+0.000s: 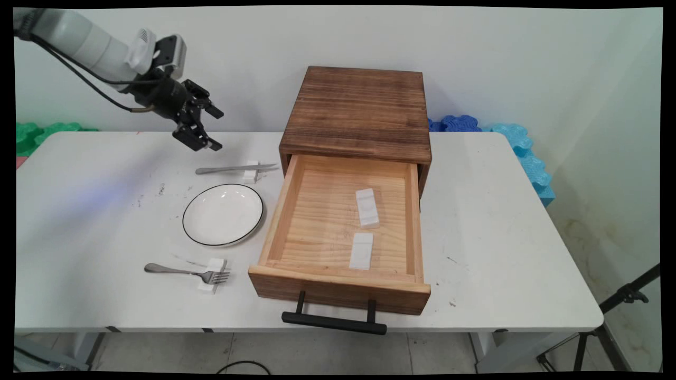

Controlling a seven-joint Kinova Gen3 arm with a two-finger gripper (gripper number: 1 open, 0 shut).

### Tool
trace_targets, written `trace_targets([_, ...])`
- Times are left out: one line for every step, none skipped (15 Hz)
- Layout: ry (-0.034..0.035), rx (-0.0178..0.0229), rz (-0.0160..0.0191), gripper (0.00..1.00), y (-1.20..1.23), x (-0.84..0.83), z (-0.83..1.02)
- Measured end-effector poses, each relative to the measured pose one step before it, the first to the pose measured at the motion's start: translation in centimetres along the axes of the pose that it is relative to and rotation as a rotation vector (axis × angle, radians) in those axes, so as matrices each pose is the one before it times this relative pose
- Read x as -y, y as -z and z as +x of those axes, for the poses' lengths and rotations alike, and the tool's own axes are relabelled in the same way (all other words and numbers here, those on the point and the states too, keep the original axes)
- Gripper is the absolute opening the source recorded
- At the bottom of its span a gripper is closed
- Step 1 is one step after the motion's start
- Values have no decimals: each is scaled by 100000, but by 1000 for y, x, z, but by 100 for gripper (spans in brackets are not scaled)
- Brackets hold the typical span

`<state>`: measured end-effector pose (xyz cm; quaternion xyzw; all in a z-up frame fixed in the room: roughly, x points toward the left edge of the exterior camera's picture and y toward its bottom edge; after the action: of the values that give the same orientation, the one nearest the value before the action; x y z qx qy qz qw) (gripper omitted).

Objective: Pick up the knife from the left of the white plate

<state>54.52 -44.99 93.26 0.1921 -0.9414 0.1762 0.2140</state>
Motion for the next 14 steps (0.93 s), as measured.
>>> trace_targets([-628,1082,55,100,-574,310,-233])
trace_targets([-551,835,-84,100,-508,229,-176])
trace_targets([-617,892,-188,100,-606,242,-193])
trace_targets([-549,823,-292,100,-623,191,-209])
trace_targets([-437,688,-275,100,-541,152,-176])
trace_targets([-279,427,-218,100,-369,104,-94])
trace_targets([-376,660,-309,100,-544,139,-178])
trace_targets([-223,429,-189,100,-341,82,-138])
trace_targets([-300,614,-265,100,-532,147,-182])
trace_targets([-284,671,-338,100,-610,166,-195])
trace_targets([-221,595,-321,100,-586,161,-177])
trace_targets([-98,431,-262,100,-491,153,-131])
trace_targets([-57,468,-309,100,-568,194,-127])
trace_targets([82,516,-210,100,-527,195,-141])
